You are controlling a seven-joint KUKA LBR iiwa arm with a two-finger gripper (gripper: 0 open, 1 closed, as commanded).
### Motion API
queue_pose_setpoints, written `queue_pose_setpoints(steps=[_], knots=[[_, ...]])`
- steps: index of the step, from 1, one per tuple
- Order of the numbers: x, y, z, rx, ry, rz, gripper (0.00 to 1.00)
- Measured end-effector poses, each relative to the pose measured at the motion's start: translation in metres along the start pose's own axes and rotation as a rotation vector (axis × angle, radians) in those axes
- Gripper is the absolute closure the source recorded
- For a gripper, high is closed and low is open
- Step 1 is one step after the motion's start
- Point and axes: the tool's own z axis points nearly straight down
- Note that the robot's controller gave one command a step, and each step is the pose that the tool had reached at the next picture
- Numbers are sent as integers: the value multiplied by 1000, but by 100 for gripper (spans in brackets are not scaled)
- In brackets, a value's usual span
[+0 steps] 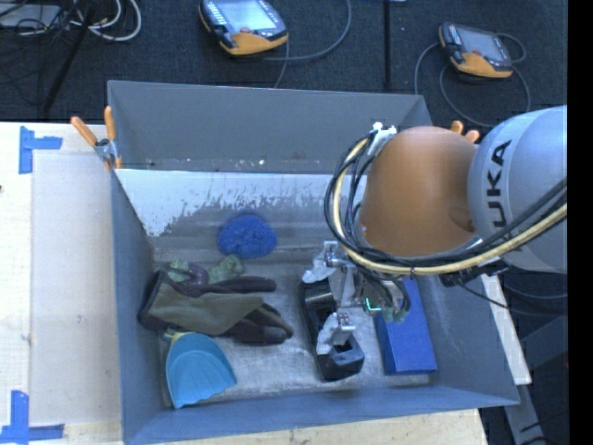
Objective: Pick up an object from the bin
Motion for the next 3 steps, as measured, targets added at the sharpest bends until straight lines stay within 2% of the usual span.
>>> queue_pose_setpoints(steps=[1, 2, 3], knots=[[-2, 0, -4, 0, -8, 2, 0], [-25, 39, 61, -2, -14, 45, 0], [-54, 63, 72, 1, -3, -9, 0]])
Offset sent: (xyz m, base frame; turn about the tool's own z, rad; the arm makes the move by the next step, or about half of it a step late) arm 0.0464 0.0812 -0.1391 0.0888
